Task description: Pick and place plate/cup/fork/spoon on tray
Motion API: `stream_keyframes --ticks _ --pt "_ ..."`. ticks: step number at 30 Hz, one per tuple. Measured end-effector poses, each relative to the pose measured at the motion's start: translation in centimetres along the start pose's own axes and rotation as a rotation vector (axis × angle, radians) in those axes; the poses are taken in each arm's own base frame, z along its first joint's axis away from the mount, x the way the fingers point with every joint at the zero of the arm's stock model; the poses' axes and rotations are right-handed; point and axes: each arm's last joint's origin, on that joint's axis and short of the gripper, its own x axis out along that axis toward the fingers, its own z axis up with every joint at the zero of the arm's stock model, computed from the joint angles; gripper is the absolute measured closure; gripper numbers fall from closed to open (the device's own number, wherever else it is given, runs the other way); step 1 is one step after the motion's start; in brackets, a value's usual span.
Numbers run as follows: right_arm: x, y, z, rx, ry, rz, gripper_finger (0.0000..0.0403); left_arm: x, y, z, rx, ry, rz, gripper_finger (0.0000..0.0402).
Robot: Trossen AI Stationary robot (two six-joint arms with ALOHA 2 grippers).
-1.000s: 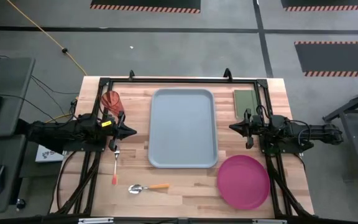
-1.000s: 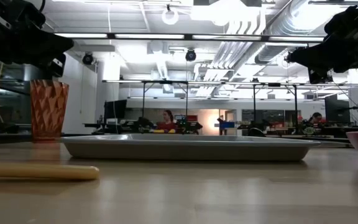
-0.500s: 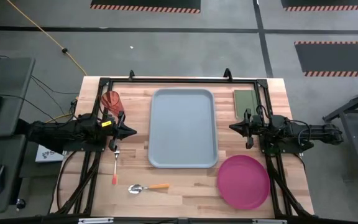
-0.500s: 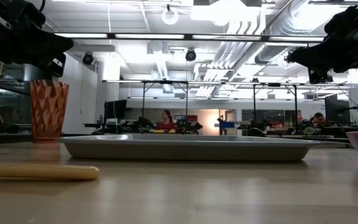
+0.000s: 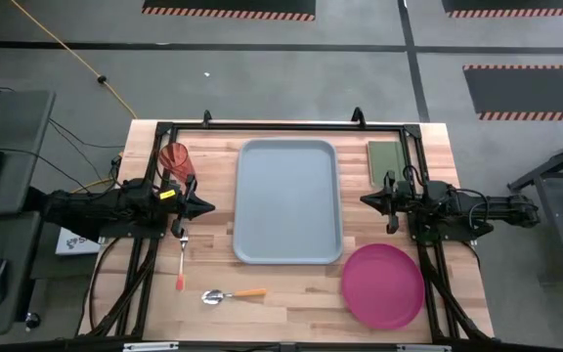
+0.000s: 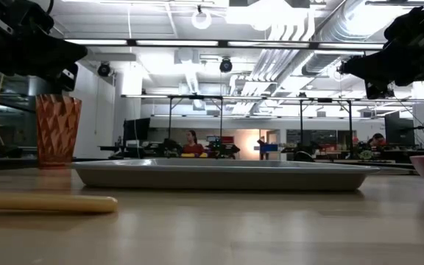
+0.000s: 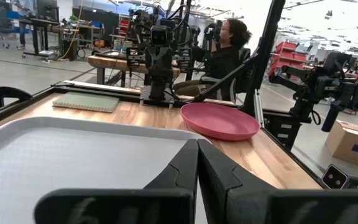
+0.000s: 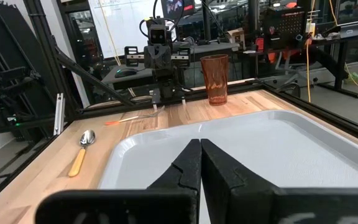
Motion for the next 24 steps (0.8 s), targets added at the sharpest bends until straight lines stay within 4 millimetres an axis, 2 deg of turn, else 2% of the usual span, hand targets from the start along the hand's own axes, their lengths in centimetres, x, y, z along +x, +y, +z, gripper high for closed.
stream_keyframes --ticks 18,24 --pt "0.00 0.00 0.00 -0.005 -0.001 0.000 0.0402 0.00 0.00 0.00 0.000 0.000 0.000 0.0401" --pt "-0.02 0.04 0.65 0.024 -0.069 -0.005 0.0402 0.00 0.00 0.00 0.000 0.000 0.000 0.0401"
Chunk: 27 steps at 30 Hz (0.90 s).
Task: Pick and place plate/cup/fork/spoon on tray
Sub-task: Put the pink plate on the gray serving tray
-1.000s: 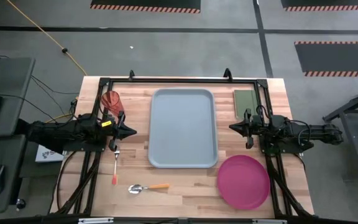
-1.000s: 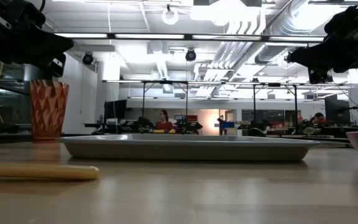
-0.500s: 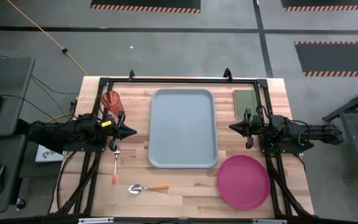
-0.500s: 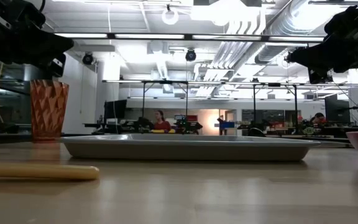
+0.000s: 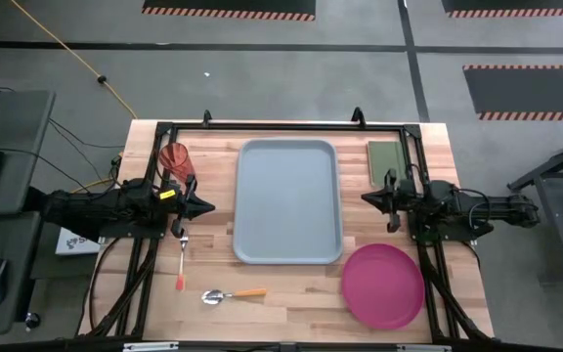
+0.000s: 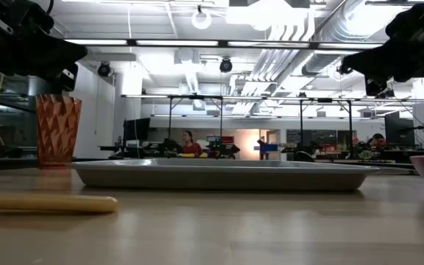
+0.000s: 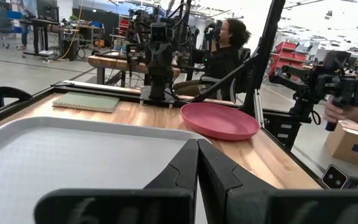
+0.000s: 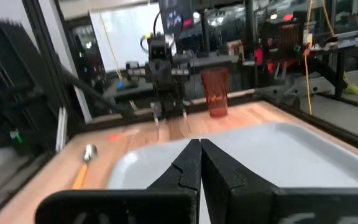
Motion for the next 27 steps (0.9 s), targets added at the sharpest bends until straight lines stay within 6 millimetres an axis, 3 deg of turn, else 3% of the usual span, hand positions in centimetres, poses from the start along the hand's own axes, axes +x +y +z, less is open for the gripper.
stream_keyframes --ticks 9,13,16,21,27 --pt "-0.4 0.0 3.2 0.224 -0.353 -0.076 0.0402 0.0 0.0 0.0 0.000 0.000 0.000 0.0401" --pt "0.3 0.5 4.5 0.260 -0.289 -0.010 0.0380 0.0 0.0 0.0 0.000 0.000 0.000 0.0401" --pt "1.7 1.0 5.2 0.288 -0.099 -0.009 0.0341 0.0 0.0 0.0 0.000 0.000 0.000 0.0401" --pt "3.7 2.4 5.8 0.371 0.422 0.000 0.0266 0.0 0.0 0.0 0.000 0.000 0.001 0.0401" --pt "4.2 4.6 4.8 0.554 0.978 -0.006 0.0215 0.0 0.0 0.0 0.000 0.000 0.001 0.0401"
